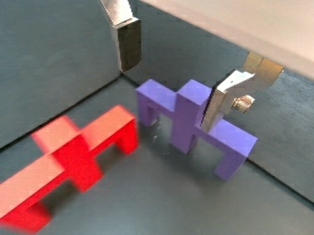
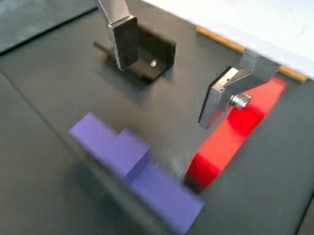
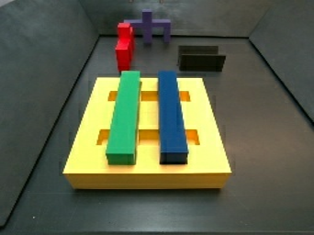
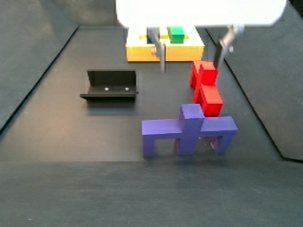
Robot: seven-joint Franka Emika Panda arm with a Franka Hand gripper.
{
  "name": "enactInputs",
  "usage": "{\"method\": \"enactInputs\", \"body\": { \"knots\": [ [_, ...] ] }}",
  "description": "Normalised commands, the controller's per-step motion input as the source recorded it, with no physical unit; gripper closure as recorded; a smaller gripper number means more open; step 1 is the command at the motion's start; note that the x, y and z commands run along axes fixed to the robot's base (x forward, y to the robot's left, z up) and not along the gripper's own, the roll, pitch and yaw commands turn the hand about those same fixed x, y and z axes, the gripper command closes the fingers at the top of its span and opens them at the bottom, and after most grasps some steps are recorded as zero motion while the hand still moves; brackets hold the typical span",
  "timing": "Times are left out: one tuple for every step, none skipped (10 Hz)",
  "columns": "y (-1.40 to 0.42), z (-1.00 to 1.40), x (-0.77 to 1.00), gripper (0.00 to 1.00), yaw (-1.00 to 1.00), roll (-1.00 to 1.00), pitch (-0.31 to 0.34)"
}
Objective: Pick up the purple object. Move up. Move to above the board. Insert the purple object.
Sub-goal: Pick up the purple object.
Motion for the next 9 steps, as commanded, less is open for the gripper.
{"method": "enactInputs", "body": {
  "knots": [
    [0.77, -0.42, 0.0, 0.0, -0.25, 0.0, 0.006],
    [0.8, -0.42, 0.03, 0.0, -0.23, 0.0, 0.0],
    [0.79, -0.4, 0.0, 0.0, -0.25, 0.0, 0.0],
    [0.8, -0.22, 0.0, 0.0, -0.14, -0.04, 0.0],
    [0.13, -0.23, 0.13, 0.0, 0.0, 0.04, 0.0],
    [0.0, -0.36, 0.07, 0.0, 0.0, 0.08, 0.0],
    [0.0, -0.34, 0.0, 0.0, 0.15, 0.04, -0.003],
    [-0.02, -0.22, 0.09, 0.0, 0.18, 0.0, -0.01],
    [-0.08, -0.17, 0.11, 0.0, 0.09, 0.0, 0.0]
  ]
}}
